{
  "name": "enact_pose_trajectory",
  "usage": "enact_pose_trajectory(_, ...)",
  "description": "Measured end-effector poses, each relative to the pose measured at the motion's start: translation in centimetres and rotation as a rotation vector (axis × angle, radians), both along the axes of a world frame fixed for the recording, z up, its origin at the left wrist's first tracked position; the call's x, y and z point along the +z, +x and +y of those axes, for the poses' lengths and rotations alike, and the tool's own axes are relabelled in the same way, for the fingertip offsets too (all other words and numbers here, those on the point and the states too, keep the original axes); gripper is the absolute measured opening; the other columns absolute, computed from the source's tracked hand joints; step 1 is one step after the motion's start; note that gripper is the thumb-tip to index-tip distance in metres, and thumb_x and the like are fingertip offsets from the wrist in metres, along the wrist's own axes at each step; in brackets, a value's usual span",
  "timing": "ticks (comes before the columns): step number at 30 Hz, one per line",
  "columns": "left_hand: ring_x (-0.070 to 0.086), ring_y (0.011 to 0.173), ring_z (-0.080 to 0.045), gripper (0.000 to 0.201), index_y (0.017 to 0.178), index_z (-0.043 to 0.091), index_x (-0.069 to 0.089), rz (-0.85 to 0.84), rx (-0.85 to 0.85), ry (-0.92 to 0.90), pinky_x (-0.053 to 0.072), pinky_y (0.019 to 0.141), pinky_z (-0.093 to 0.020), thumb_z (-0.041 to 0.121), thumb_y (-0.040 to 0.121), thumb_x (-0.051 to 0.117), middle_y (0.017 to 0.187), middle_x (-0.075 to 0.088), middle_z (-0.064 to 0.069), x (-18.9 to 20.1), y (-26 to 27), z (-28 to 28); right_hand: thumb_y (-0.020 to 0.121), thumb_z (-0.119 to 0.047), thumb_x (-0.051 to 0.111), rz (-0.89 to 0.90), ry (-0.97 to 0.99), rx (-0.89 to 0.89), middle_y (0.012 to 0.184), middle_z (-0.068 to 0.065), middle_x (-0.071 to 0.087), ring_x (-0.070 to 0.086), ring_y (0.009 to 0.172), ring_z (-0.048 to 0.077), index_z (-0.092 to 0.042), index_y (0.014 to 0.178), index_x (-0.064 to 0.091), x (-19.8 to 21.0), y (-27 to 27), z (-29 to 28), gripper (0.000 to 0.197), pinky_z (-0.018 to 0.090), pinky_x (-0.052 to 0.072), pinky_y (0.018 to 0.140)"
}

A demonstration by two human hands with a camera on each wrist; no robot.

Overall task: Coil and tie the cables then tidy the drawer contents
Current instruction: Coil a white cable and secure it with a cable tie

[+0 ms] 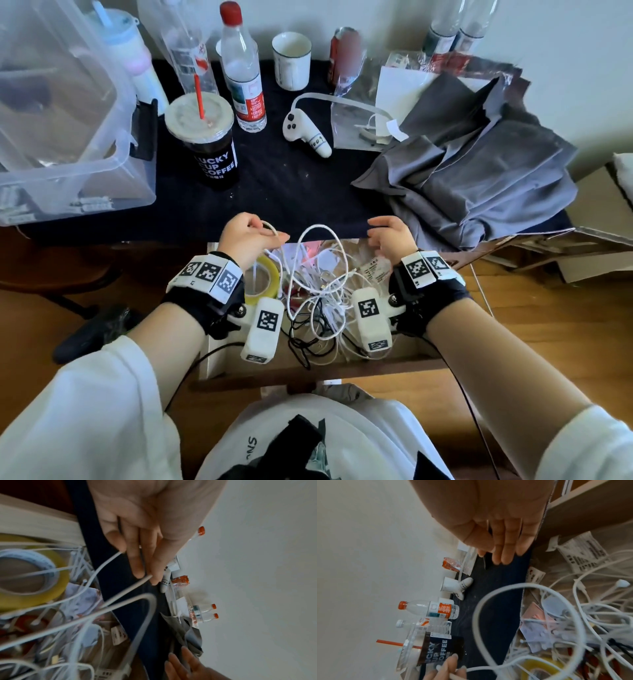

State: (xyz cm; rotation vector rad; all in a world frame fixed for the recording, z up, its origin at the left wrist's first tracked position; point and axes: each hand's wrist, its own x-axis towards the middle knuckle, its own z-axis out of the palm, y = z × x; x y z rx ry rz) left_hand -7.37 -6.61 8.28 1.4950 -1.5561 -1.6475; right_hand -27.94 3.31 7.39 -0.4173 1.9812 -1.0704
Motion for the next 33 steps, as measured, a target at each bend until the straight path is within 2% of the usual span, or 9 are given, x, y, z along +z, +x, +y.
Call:
enact_pose_trajectory(6,0.069,0.085,-0.023,0.035,0.097,0.01,0.048,0.223,-0.089,0.05,0.053,0.082,-0.033,-0.002,0.076,0.073,0.088,0.074,-0.007,3.0,-2.9,0.5,0.089,-0.003,0.057,-0.031,-0.295,0.247,0.084,0.007,0.06,0.059,0.062,-0.001,-0.009,0.098,0.056,3.8,1.9,-1.1,0.011,0.005,0.042,0.058)
enact_pose_trajectory(9,0.07,0.082,-0.016,0.044,0.107,0.012,0.045,0.293,-0.135,-0.028,0.056,0.081,-0.029,-0.004,0.076,0.072,0.082,0.072,-0.005,4.2,-4.1,0.6,0.093,-0.013,0.054,-0.093,-0.355,0.418,0.093,0.021,0.065,0.064,0.071,0.014,0.001,0.118,0.05,4.6,3.2,-1.6,0.029,0.031,0.054,0.08)
enact_pose_trajectory(13,0.067,0.073,-0.012,0.037,0.116,0.009,0.055,0.236,-0.229,-0.051,0.053,0.078,-0.022,-0.005,0.083,0.064,0.083,0.067,-0.009,4.9,-4.8,0.0,0.095,-0.014,0.051,0.098,-0.377,0.42,0.053,-0.011,0.055,0.048,0.042,-0.001,0.0,0.11,0.06,5.2,3.2,-1.9,0.022,0.016,0.043,0.05)
enact_pose_trajectory(18,0.055,0.06,0.012,0.01,0.083,0.012,0.069,-0.023,-0.468,-0.162,0.037,0.059,-0.002,0.014,0.089,0.062,0.063,0.062,0.015,3.4,-4.3,-0.7,0.096,-0.017,0.05,0.205,-0.415,0.386,0.039,-0.015,0.044,0.038,0.034,0.002,-0.01,0.085,0.067,6.4,2.0,-1.6,0.022,0.014,0.029,0.039)
enact_pose_trajectory(24,0.054,0.104,-0.007,0.027,0.077,0.021,0.064,-0.107,-0.434,0.016,0.035,0.095,-0.028,0.037,0.094,0.05,0.098,0.062,0.01,-0.2,-2.3,-1.7,0.099,-0.008,0.04,-0.017,-0.504,-0.018,0.038,-0.012,0.038,0.028,0.03,0.002,-0.01,0.071,0.054,6.6,-1.5,-1.7,0.031,0.016,0.027,0.035)
enact_pose_trajectory(26,0.058,0.096,-0.01,0.032,0.074,0.019,0.058,-0.104,-0.35,0.055,0.041,0.086,-0.03,0.04,0.095,0.046,0.086,0.061,0.006,-1.2,-1.7,-2.0,0.098,-0.009,0.041,-0.063,-0.466,-0.117,0.038,-0.011,0.036,0.025,0.028,0.001,-0.012,0.07,0.05,6.1,-2.5,-1.3,0.03,0.014,0.021,0.032)
enact_pose_trajectory(29,0.044,0.05,-0.01,0.036,0.07,0.015,0.047,0.074,-0.222,0.166,0.038,0.055,-0.021,0.038,0.097,0.043,0.061,0.037,0.003,-1.2,-1.4,-1.9,0.094,-0.014,0.051,0.03,-0.291,-0.074,0.052,-0.003,0.041,0.033,0.028,0.003,-0.017,0.076,0.049,4.7,-3.2,-0.6,0.018,0.015,0.025,0.033)
enact_pose_trajectory(31,0.027,0.043,-0.007,0.034,0.074,0.013,0.051,0.132,-0.212,0.16,0.03,0.044,-0.018,0.037,0.097,0.044,0.054,0.028,0.005,-0.8,-1.5,-1.7,0.089,-0.015,0.06,0.101,-0.151,0.038,0.068,-0.001,0.049,0.049,0.044,0.004,-0.017,0.096,0.053,3.7,-3.0,-0.3,0.01,0.018,0.037,0.046)
enact_pose_trajectory(33,0.023,0.041,-0.004,0.032,0.078,0.012,0.057,0.132,-0.259,0.13,0.022,0.04,-0.017,0.036,0.096,0.046,0.052,0.028,0.007,-0.1,-2.0,-1.4,0.081,-0.015,0.07,0.172,-0.115,0.13,0.086,0.001,0.053,0.056,0.074,0.011,-0.016,0.116,0.054,2.8,-2.4,-0.2,0.039,0.023,0.046,0.07)
